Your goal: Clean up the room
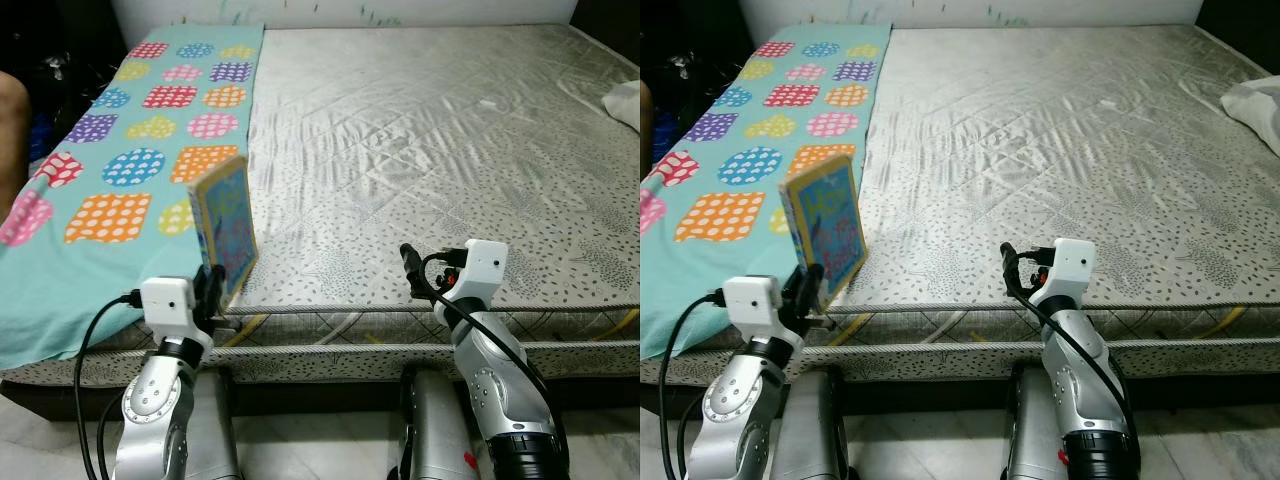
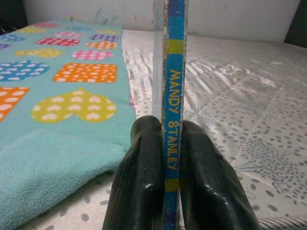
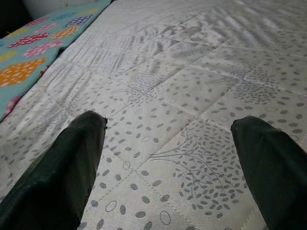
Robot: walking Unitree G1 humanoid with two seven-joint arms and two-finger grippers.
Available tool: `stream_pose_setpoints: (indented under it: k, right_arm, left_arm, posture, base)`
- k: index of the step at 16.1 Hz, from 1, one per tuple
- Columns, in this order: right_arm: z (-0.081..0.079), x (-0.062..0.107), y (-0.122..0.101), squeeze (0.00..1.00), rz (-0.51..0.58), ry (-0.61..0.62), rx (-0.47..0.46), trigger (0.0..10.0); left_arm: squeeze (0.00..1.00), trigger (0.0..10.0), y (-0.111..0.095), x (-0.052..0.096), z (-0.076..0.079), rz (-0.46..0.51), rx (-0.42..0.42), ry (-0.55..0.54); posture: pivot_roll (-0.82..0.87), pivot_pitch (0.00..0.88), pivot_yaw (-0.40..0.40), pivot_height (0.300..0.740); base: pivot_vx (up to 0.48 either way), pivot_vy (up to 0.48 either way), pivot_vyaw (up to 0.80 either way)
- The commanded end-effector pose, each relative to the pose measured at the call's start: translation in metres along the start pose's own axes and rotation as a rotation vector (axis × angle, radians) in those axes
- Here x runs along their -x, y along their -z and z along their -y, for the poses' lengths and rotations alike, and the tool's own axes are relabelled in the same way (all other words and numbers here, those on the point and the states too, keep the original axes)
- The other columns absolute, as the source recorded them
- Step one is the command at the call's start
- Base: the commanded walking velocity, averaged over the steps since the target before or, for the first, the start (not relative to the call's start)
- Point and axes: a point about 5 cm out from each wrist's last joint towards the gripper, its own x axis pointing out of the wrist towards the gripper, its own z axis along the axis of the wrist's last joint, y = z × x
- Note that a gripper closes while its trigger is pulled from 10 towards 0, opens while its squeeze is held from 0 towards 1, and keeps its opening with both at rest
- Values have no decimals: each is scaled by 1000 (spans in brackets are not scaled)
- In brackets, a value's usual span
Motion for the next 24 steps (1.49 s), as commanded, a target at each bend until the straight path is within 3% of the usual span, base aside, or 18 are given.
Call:
stream_pose_setpoints:
  k: [1,6,19,24]
  right_arm:
    - [2,-1,-5,0,8,20,-25,10000]
    - [1,-5,-12,0,50,21,-49,10000]
    - [7,-10,-18,0,71,41,-51,10000]
    - [11,-11,-19,0,80,57,-44,10000]
  left_arm:
    - [0,0,-14,-2,5,51,-23,16]
    - [0,0,-15,-4,8,39,-3,14]
    - [0,0,-14,-7,14,33,27,24]
    - [0,0,-12,-7,14,23,23,24]
  posture:
    - [-83,0,29,476]
    - [-87,0,38,480]
    - [-87,0,48,605]
    - [-85,0,54,625]
  base:
    - [0,0,0]
    - [0,0,-170]
    - [0,0,-440]
    - [0,0,-480]
